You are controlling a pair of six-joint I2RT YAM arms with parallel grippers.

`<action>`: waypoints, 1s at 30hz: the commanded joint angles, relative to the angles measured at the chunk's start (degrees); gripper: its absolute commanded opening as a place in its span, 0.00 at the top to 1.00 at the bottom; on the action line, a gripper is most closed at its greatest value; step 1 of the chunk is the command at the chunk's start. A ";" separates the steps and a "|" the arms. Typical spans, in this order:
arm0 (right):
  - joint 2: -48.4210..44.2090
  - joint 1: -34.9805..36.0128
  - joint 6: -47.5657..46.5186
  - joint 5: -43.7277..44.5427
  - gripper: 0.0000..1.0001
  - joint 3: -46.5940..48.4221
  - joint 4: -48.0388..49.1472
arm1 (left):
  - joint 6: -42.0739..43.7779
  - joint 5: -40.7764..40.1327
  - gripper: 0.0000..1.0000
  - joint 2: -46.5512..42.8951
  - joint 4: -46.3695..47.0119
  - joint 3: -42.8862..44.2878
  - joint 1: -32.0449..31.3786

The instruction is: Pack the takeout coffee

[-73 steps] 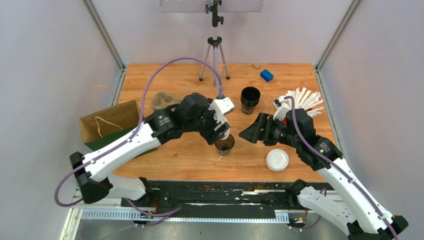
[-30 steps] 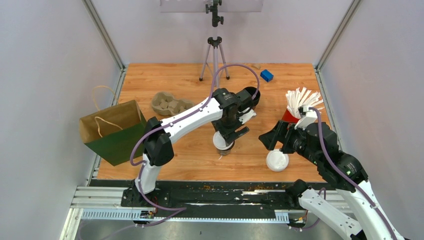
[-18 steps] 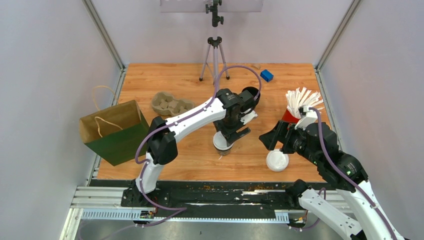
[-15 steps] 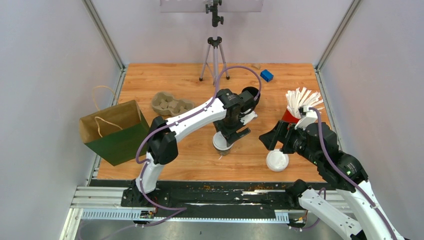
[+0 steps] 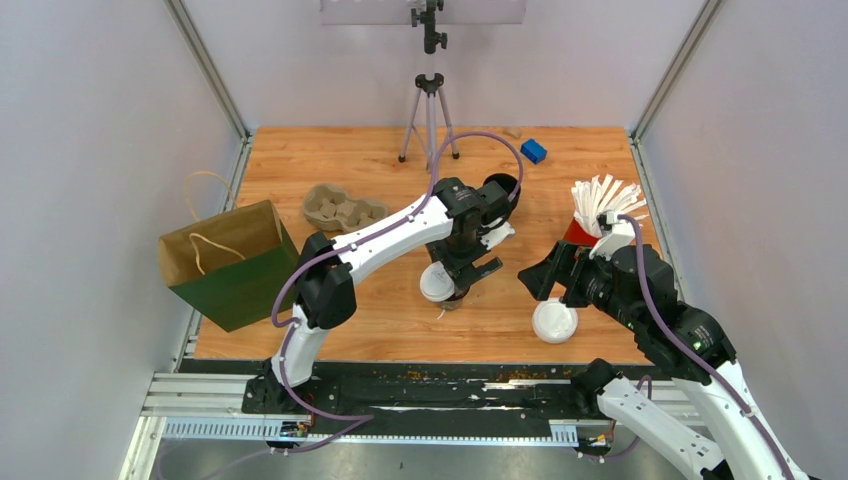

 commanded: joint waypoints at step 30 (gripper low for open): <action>12.67 13.11 4.53 -0.64 0.30 -1.05 10.68 | -5.68 -4.10 0.11 -42.06 25.53 -38.63 15.12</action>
